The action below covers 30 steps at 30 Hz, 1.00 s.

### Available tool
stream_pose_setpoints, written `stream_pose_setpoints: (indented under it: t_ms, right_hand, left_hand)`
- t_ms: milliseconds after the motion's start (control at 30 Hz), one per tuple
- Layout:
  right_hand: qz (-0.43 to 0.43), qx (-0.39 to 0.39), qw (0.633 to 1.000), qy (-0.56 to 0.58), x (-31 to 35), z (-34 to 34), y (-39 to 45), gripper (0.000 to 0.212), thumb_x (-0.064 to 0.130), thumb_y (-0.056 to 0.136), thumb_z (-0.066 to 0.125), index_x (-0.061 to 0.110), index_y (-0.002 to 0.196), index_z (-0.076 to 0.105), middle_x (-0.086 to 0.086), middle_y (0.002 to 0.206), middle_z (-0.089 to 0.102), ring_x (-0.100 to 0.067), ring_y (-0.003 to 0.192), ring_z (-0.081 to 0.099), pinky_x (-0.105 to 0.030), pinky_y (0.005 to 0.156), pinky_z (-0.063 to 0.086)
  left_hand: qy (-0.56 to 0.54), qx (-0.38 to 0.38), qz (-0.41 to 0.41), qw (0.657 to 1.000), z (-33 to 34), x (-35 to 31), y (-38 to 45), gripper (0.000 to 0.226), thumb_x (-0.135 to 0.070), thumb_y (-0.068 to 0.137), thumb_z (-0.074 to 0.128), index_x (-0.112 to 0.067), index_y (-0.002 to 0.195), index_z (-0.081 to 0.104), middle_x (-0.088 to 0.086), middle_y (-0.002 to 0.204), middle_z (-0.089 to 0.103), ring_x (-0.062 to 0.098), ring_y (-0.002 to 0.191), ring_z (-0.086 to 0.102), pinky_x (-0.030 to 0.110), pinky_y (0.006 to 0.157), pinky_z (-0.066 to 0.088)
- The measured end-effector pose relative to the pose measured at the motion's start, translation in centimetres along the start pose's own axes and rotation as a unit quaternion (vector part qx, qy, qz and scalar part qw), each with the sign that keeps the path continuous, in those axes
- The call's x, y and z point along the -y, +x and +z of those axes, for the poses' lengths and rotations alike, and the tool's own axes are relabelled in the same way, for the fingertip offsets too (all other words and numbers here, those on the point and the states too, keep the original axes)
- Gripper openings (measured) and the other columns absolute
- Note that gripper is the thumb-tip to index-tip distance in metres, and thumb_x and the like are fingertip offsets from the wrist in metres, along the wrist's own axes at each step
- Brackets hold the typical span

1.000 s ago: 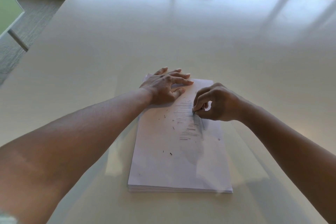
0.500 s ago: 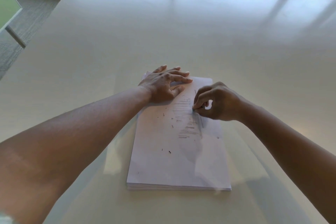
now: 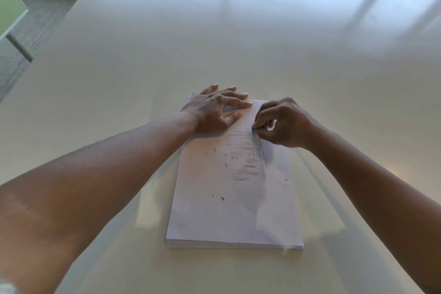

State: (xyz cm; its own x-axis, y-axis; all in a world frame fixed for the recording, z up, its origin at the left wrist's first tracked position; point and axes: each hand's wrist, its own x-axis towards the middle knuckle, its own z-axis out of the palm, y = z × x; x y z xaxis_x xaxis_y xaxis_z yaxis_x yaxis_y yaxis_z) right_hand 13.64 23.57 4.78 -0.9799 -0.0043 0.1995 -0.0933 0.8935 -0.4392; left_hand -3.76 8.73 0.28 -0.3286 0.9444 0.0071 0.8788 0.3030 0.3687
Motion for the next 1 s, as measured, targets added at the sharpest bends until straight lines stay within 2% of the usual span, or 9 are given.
stream_pose_setpoints:
  t_ms: [133, 233, 400, 567, 667, 733, 800, 867, 1000]
  right_hand:
    - [-0.055, 0.078, 0.995, 0.038, 1.5, -0.1, -1.8, 0.012, 0.001, 0.07, 0.079, 0.012, 0.074, 0.078, 0.003, 0.072, 0.068, -0.003, 0.058, 0.057, -0.02, 0.058, 0.05]
    - [-0.044, 0.085, 0.994, 0.06, 1.8, 0.2, -2.6, 0.014, -0.001, 0.068, 0.081, 0.012, 0.073, 0.078, 0.006, 0.072, 0.068, 0.001, 0.058, 0.055, -0.015, 0.059, 0.047]
    - [-0.016, 0.016, 0.999, 0.026, 0.9, 0.3, -0.9, 0.007, 0.003, 0.069, 0.078, 0.01, 0.069, 0.077, 0.0, 0.069, 0.068, -0.012, 0.056, 0.059, -0.033, 0.057, 0.052]
    - [0.03, -0.045, 0.999, 0.0, -0.4, 0.7, 1.2, 0.006, 0.006, 0.072, 0.075, 0.011, 0.07, 0.077, -0.001, 0.07, 0.069, -0.018, 0.057, 0.061, -0.037, 0.059, 0.053]
    - [0.014, -0.026, 1.0, 0.001, -0.2, 0.6, 0.4, 0.006, 0.004, 0.071, 0.078, 0.01, 0.072, 0.078, 0.001, 0.072, 0.069, -0.013, 0.058, 0.061, -0.033, 0.06, 0.052]
    - [-0.002, -0.01, 1.0, 0.01, 0.0, 0.4, -0.6, 0.01, 0.002, 0.07, 0.081, 0.011, 0.073, 0.078, 0.002, 0.072, 0.07, -0.003, 0.058, 0.059, -0.022, 0.06, 0.051]
    - [-0.014, 0.01, 1.0, 0.024, 0.4, 0.3, -1.5, 0.011, 0.002, 0.07, 0.083, 0.011, 0.074, 0.079, 0.003, 0.073, 0.07, 0.002, 0.058, 0.056, -0.013, 0.06, 0.048]
    - [-0.024, 0.033, 0.998, 0.043, 1.0, 0.4, -2.2, 0.011, 0.003, 0.071, 0.084, 0.011, 0.074, 0.079, 0.004, 0.074, 0.07, 0.0, 0.058, 0.057, -0.011, 0.061, 0.046]
    - [-0.031, 0.087, 0.994, 0.061, 1.7, -0.2, -2.5, 0.012, 0.003, 0.07, 0.084, 0.014, 0.075, 0.079, 0.007, 0.074, 0.071, 0.0, 0.06, 0.058, -0.012, 0.062, 0.047]
  left_hand:
    - [-0.001, -0.001, -0.012, 1.0, 0.2, 0.1, 0.0, 0.042, -0.06, 0.099, 0.037, -0.061, 0.139, 0.049, -0.035, 0.157, 0.033, -0.004, 0.153, 0.014, 0.042, 0.128, 0.009]
    - [0.001, -0.004, -0.008, 1.0, 0.3, 0.3, 0.1, 0.046, -0.065, 0.096, 0.033, -0.063, 0.139, 0.047, -0.035, 0.157, 0.033, -0.003, 0.154, 0.015, 0.046, 0.128, 0.013]
    - [-0.007, 0.0, 0.002, 1.0, -0.1, 0.0, 0.0, 0.039, -0.053, 0.103, 0.042, -0.055, 0.141, 0.051, -0.029, 0.159, 0.035, -0.003, 0.154, 0.015, 0.038, 0.129, 0.004]
    - [-0.006, 0.002, -0.013, 1.0, -0.2, -0.2, -0.2, 0.039, -0.058, 0.103, 0.04, -0.058, 0.14, 0.051, -0.034, 0.158, 0.033, -0.004, 0.154, 0.013, 0.04, 0.129, 0.005]
    - [-0.004, -0.006, -0.012, 1.0, -0.3, -0.4, -0.3, 0.04, -0.057, 0.102, 0.039, -0.06, 0.14, 0.051, -0.034, 0.158, 0.034, -0.004, 0.154, 0.013, 0.04, 0.129, 0.005]
    - [-0.005, 0.0, -0.021, 1.0, -0.4, -0.6, -0.5, 0.038, -0.053, 0.104, 0.041, -0.058, 0.141, 0.051, -0.033, 0.158, 0.033, -0.003, 0.154, 0.012, 0.031, 0.124, -0.002]
    - [-0.006, -0.001, -0.03, 1.0, -0.5, -0.7, -0.5, 0.039, -0.056, 0.103, 0.04, -0.06, 0.14, 0.049, -0.035, 0.158, 0.031, 0.0, 0.155, 0.011, 0.031, 0.122, -0.001]
    - [-0.005, -0.007, -0.023, 1.0, -0.6, -0.7, -0.6, 0.039, -0.058, 0.102, 0.04, -0.061, 0.14, 0.049, -0.034, 0.158, 0.032, -0.001, 0.155, 0.012, 0.036, 0.127, 0.0]
    - [-0.009, -0.005, -0.021, 1.0, -1.0, -1.2, -0.8, 0.037, -0.049, 0.106, 0.044, -0.055, 0.142, 0.052, -0.032, 0.159, 0.033, -0.005, 0.153, 0.012, 0.027, 0.122, -0.005]
